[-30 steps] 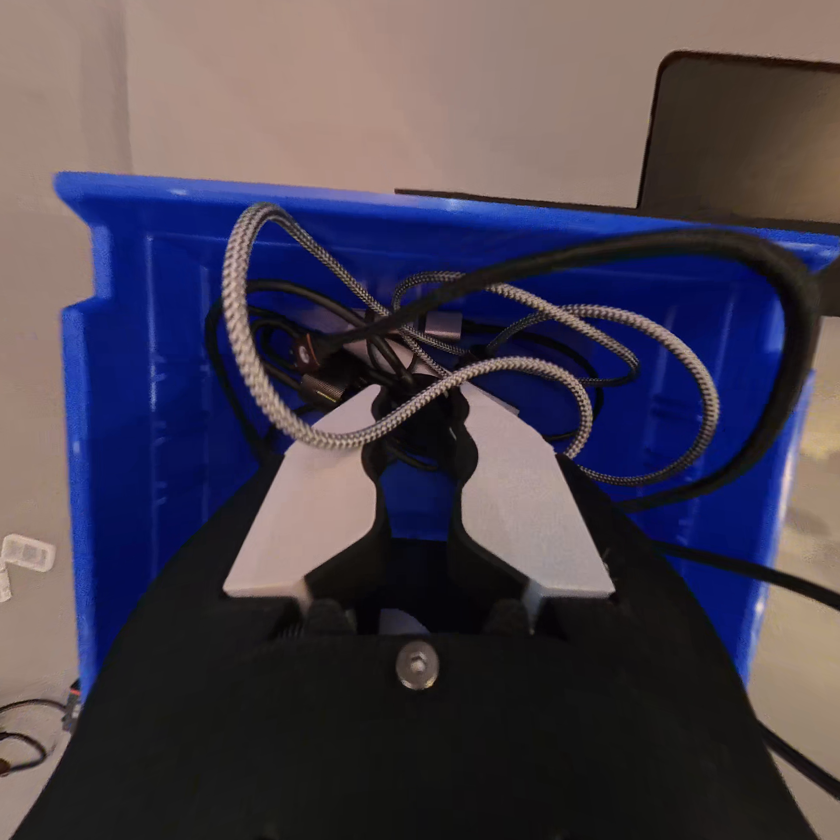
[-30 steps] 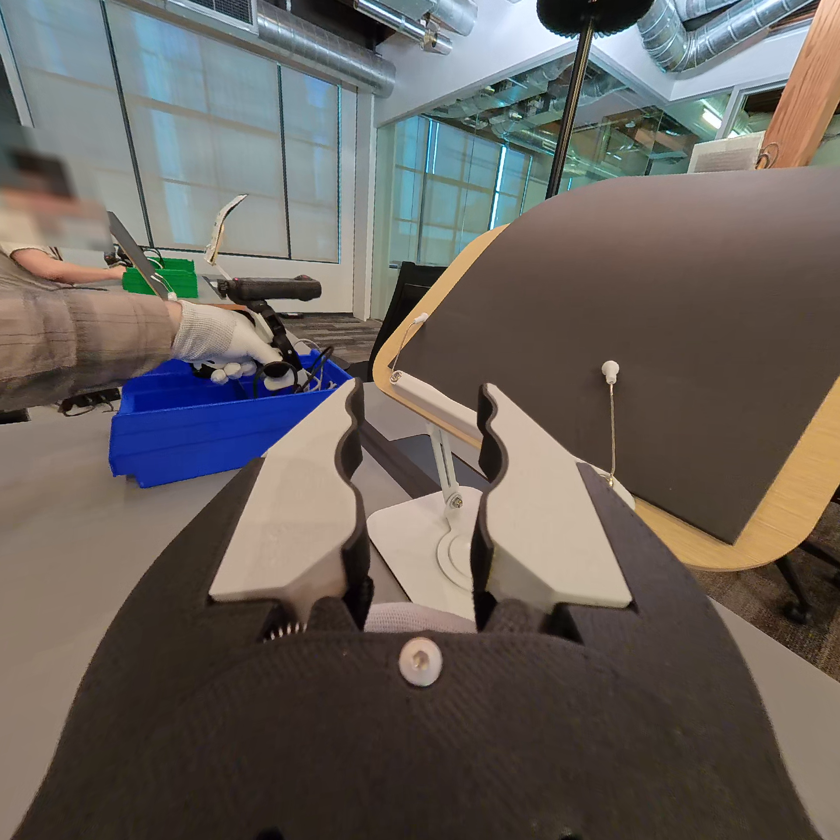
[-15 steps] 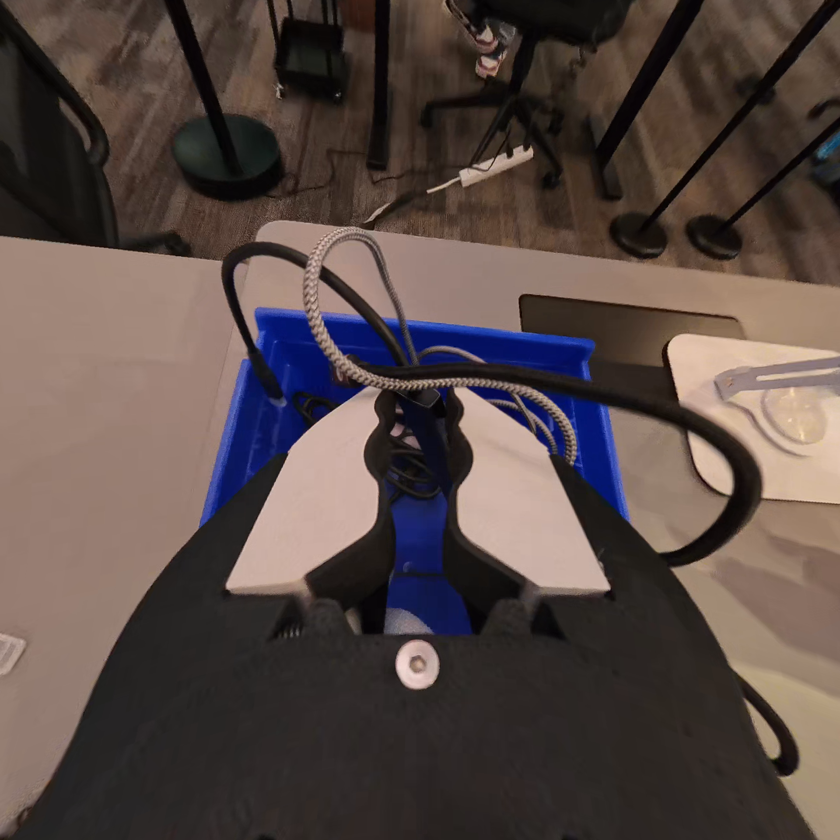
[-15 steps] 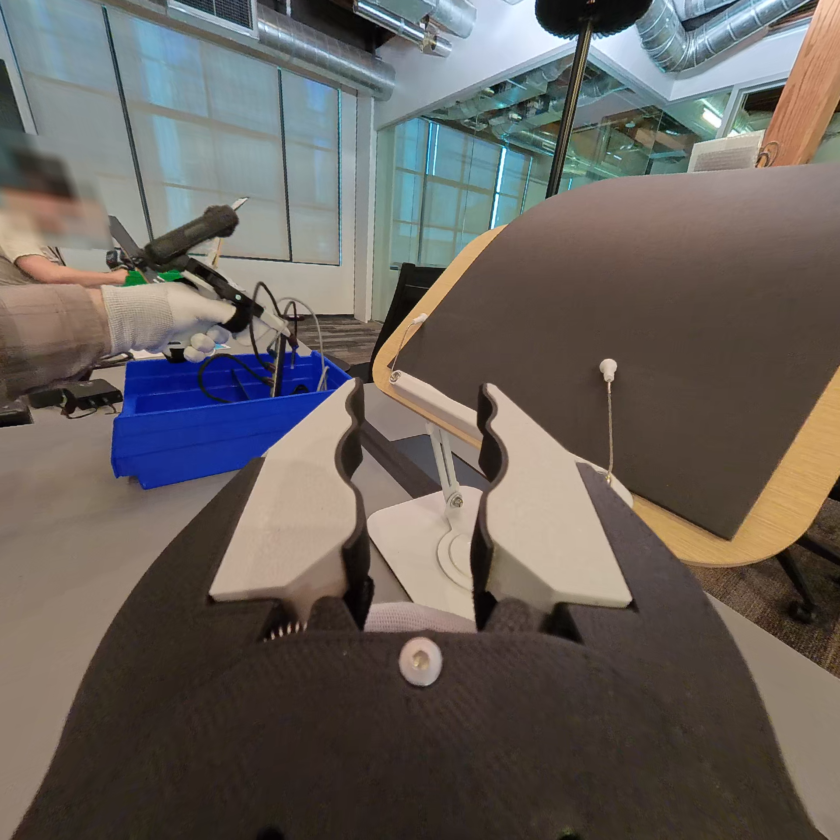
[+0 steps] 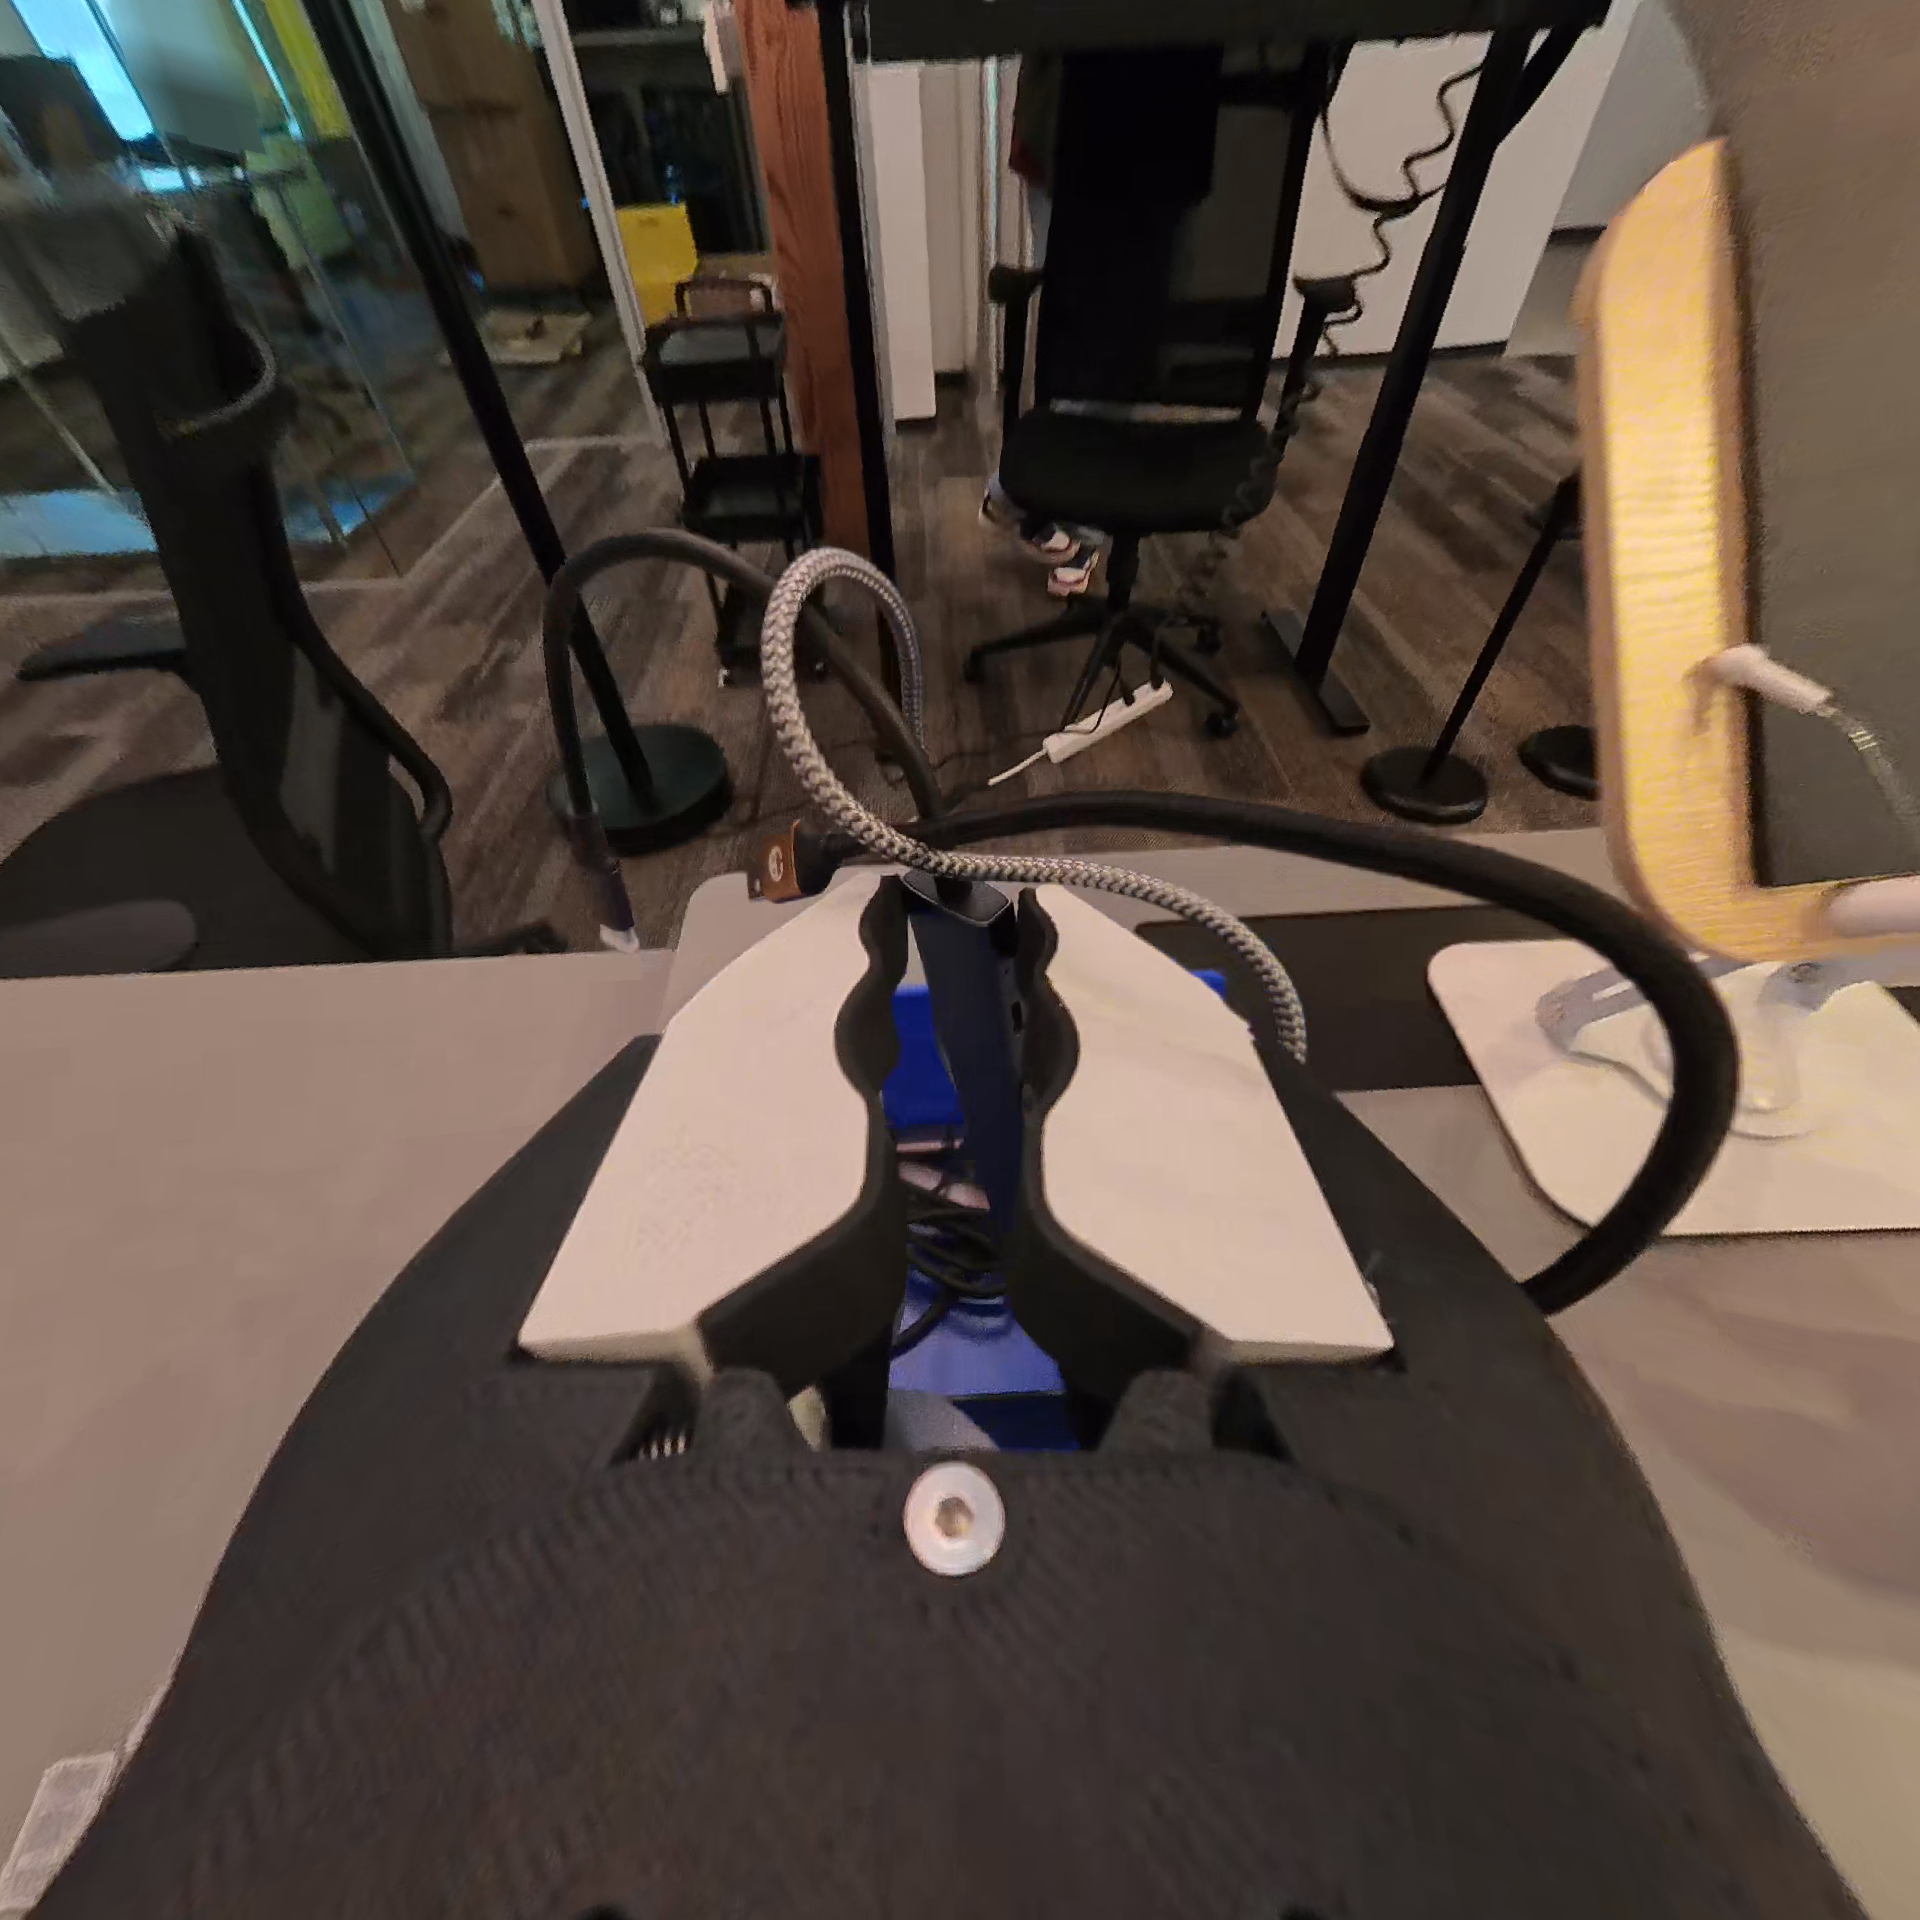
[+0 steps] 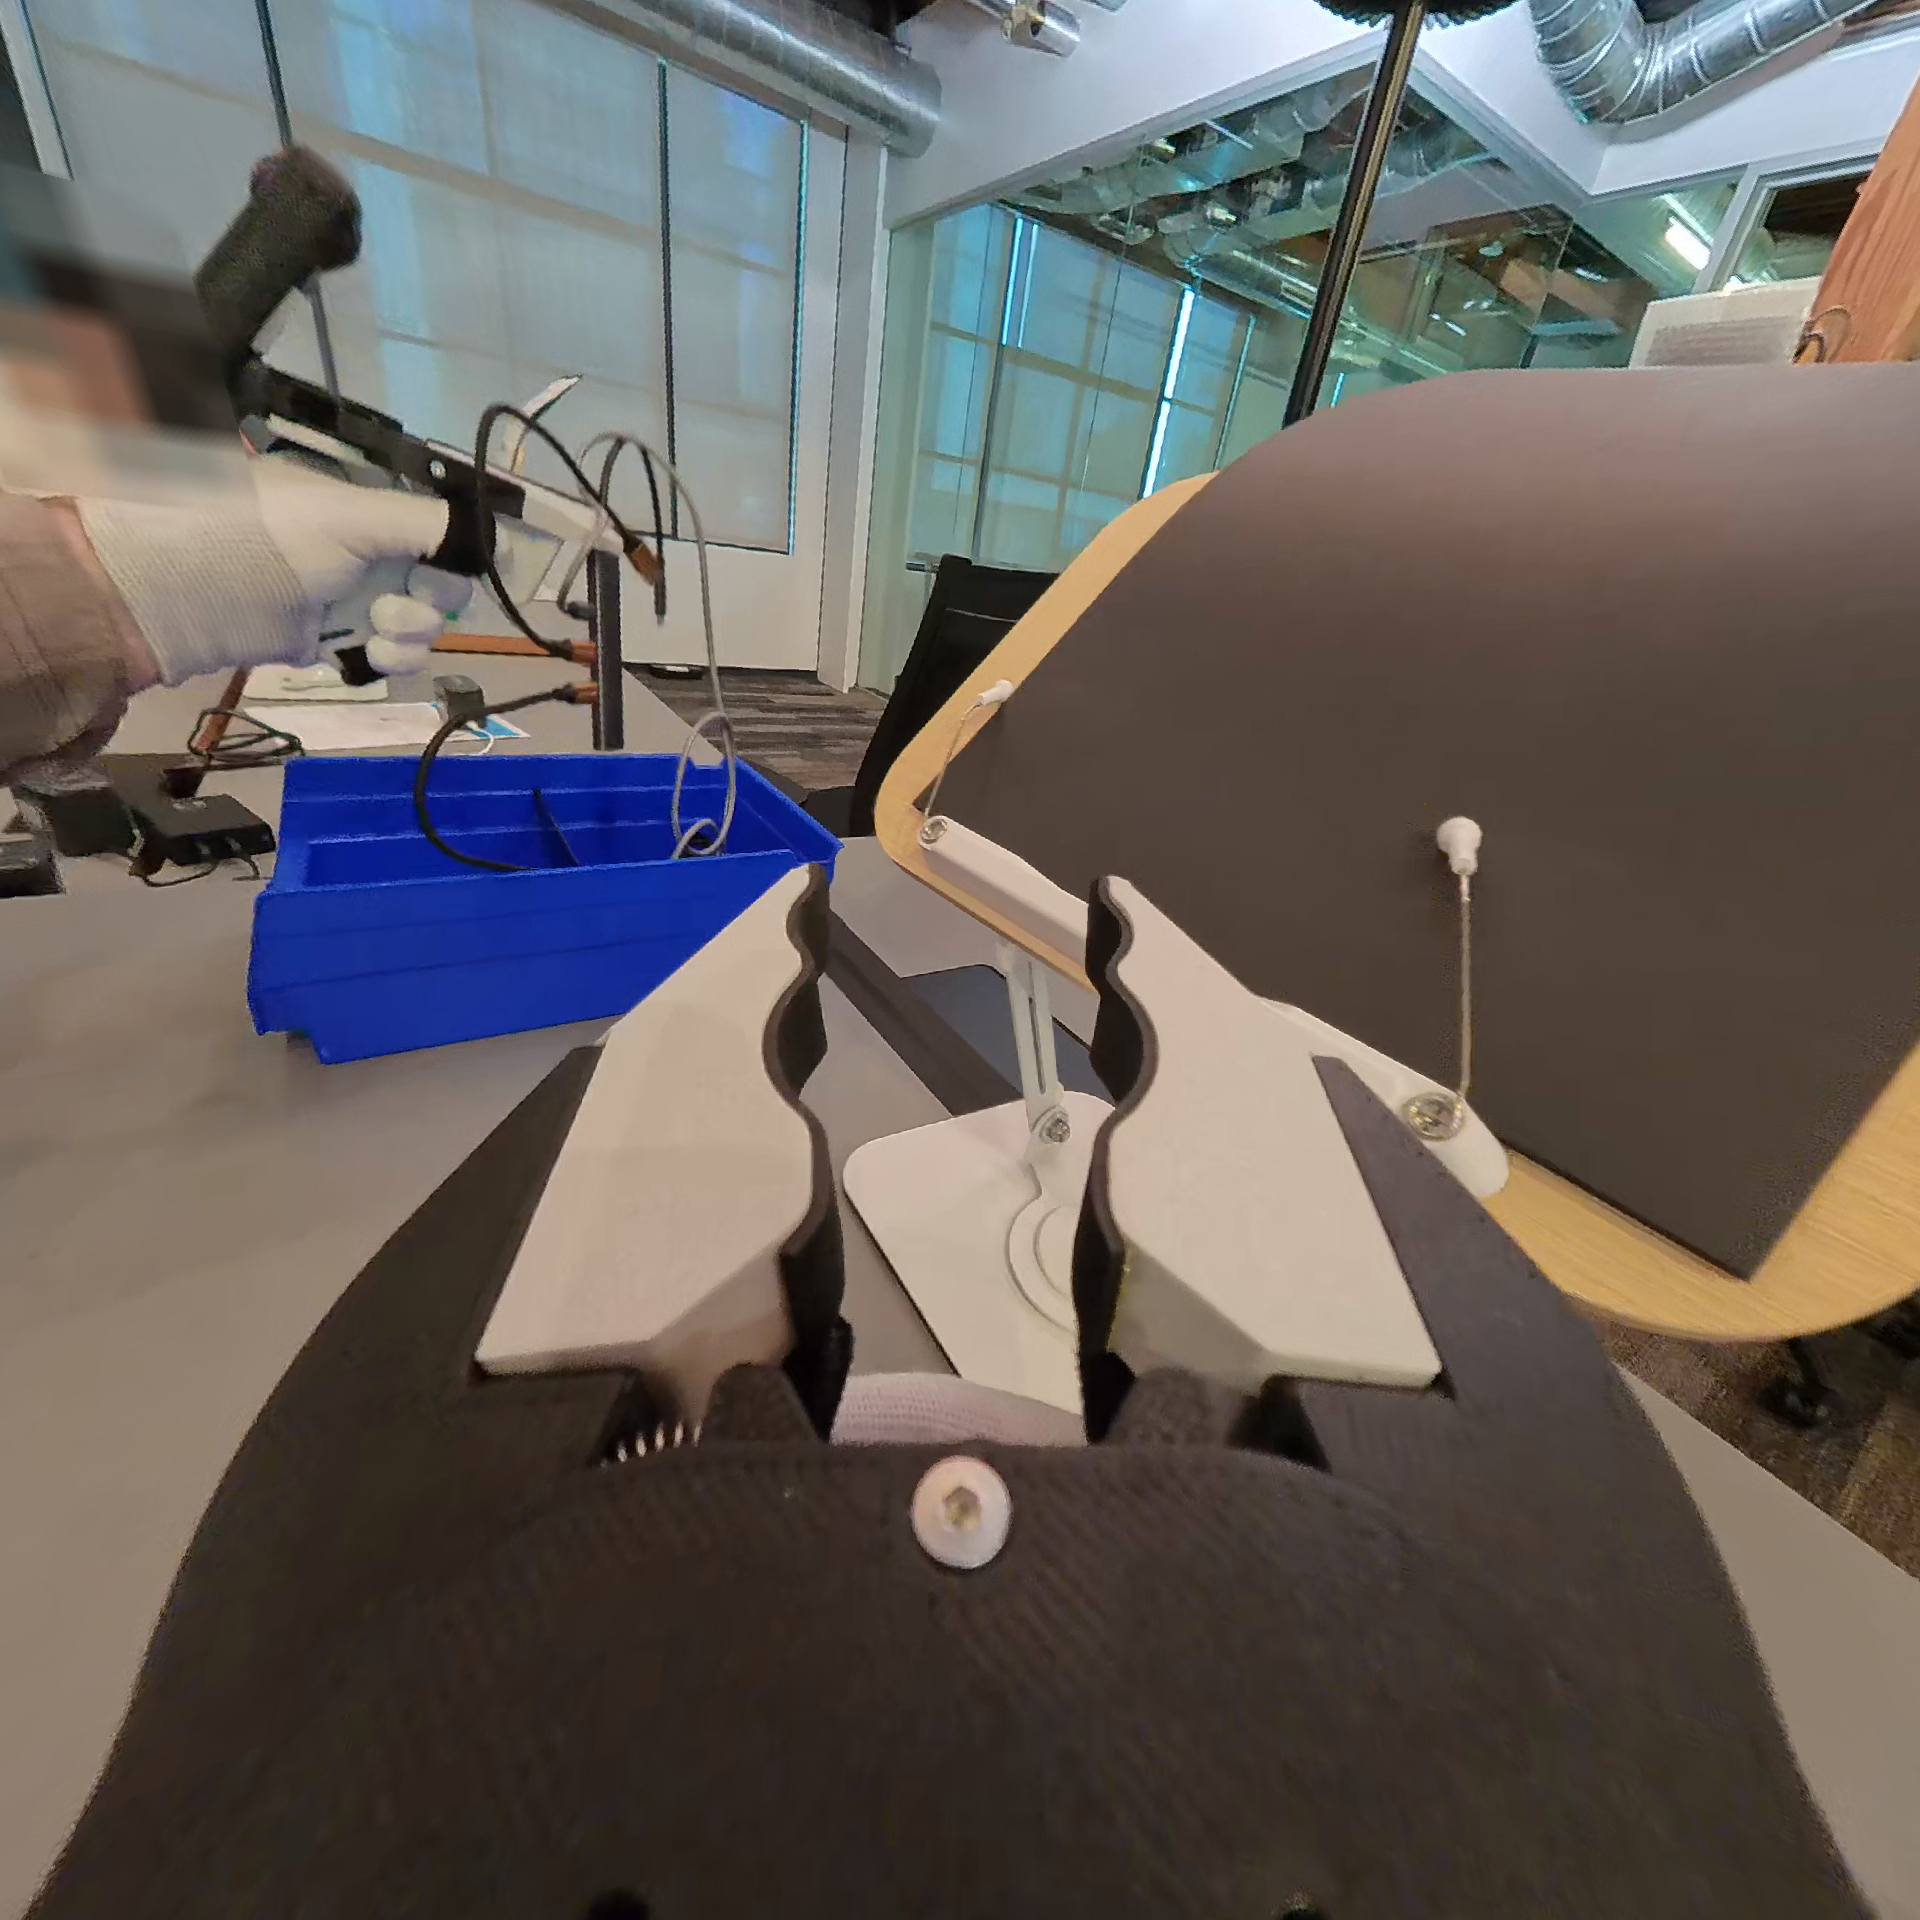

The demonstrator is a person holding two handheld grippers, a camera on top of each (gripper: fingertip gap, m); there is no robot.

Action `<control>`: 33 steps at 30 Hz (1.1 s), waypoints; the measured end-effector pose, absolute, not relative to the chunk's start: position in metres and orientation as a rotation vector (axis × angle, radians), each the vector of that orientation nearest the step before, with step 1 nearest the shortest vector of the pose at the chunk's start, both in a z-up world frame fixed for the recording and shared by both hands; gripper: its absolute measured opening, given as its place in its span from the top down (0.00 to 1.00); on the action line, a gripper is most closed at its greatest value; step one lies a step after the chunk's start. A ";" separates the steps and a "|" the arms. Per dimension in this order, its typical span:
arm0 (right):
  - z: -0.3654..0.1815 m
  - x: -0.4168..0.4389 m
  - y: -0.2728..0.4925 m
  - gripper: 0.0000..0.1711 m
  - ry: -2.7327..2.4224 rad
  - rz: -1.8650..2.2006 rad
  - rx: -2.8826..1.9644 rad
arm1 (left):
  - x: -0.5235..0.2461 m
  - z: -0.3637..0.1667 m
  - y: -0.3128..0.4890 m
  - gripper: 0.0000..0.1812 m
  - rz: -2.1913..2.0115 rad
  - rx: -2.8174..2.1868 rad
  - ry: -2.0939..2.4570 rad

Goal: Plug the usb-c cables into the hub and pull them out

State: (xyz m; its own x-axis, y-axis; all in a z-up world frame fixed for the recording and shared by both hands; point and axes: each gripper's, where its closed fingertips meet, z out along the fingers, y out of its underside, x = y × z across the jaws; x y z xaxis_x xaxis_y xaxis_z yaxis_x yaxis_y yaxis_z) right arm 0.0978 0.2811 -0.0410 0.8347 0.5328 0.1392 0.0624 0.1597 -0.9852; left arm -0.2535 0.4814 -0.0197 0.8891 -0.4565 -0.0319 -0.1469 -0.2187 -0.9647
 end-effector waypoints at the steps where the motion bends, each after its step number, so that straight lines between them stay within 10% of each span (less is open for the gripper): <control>1: -0.041 0.094 0.281 0.72 -0.537 0.357 -1.382 | -0.251 -0.012 0.477 0.89 -0.315 -1.769 0.460; 19: -0.031 -0.055 0.273 0.67 -0.806 -0.034 -1.187 | -0.185 0.095 0.368 0.89 -0.482 -1.530 0.493; 33: -0.017 -0.089 0.264 0.69 -0.661 -0.221 -1.178 | -0.085 0.076 0.289 0.89 -0.683 -1.534 0.557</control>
